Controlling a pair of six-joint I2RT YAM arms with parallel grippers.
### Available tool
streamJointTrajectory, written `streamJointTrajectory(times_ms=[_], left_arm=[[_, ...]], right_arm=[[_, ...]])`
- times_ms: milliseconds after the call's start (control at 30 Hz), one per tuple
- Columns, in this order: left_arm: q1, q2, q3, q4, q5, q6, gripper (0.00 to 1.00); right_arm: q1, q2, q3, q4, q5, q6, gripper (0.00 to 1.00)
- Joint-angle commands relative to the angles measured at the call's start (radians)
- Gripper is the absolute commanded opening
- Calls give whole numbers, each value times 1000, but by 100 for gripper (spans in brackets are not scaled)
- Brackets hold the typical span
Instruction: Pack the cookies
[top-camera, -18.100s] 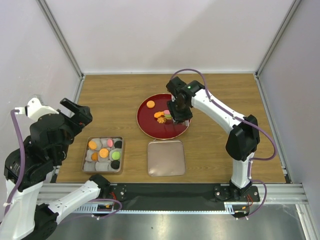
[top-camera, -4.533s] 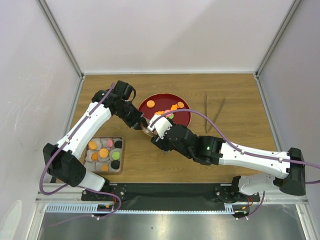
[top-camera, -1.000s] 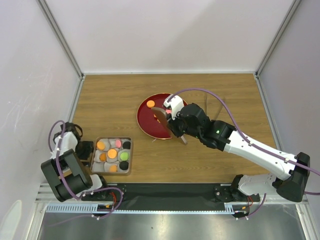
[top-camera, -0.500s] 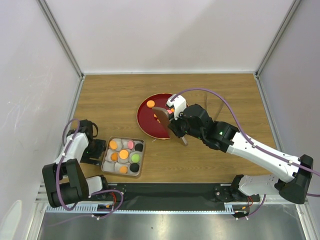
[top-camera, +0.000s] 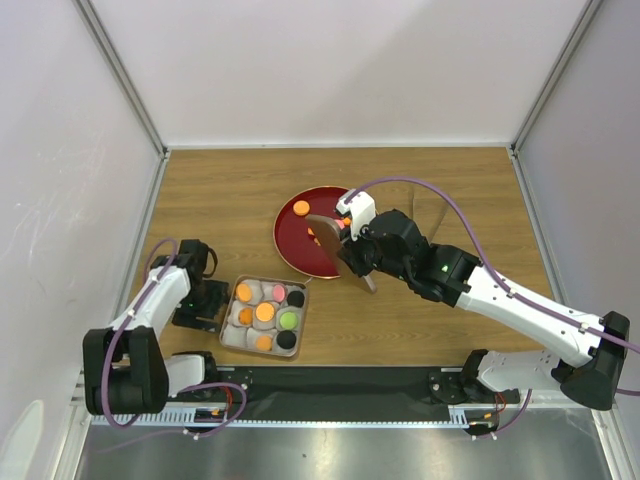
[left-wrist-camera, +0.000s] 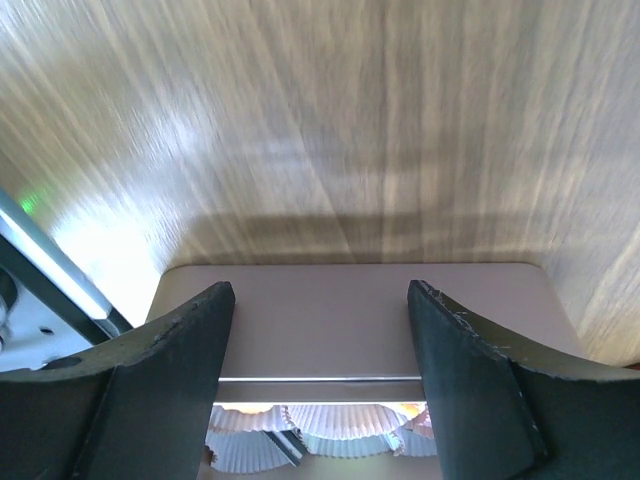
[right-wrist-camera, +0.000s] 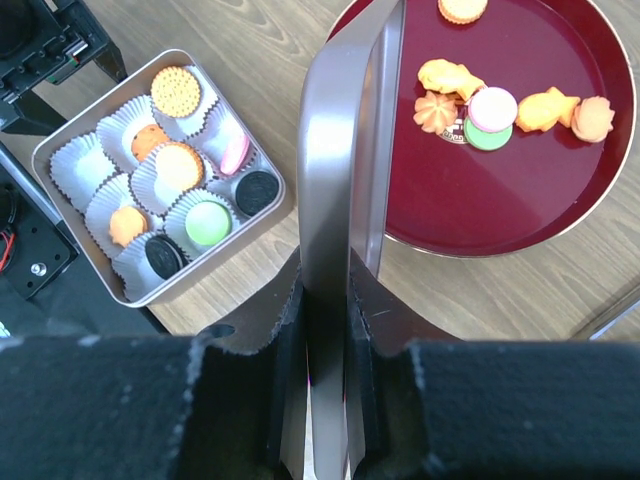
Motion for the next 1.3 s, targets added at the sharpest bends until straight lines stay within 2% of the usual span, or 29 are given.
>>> streamJointTrajectory(times_ms=[0,33,133,300,400,567,733,800,933,1067,1267], left_arm=[[-29,-12,19,-26,47,-86,77],[-70,-12,22,-22,52,-106,77],[-103,-5,31,-19,63,-135,77],[-114,3,45,-32,57,-133,77],[-103,0,83,-63,-5,-107,77],[-2,9,175,-86,-94,52,77],[63,44,276,-59,-134,297,76],[64,29,279,27,-111,433,76],[63,-72,258,168,-60,575,80],[61,-117,265,242,36,681,87],[57,-146,339,216,133,787,96]], right_arm=[[-3,-33,5,62,-4,17,0],[-3,-33,5,65,-7,18,0],[-3,-30,13,65,-14,23,0],[-3,-22,28,62,-26,26,0],[-6,-13,51,57,-43,46,0],[-19,-10,108,42,-87,109,0],[-97,4,151,37,-208,297,0],[-150,5,131,66,-300,422,0],[-181,7,53,170,-392,593,0],[-181,-13,-56,313,-402,750,0],[-168,-53,-226,549,-342,974,0]])
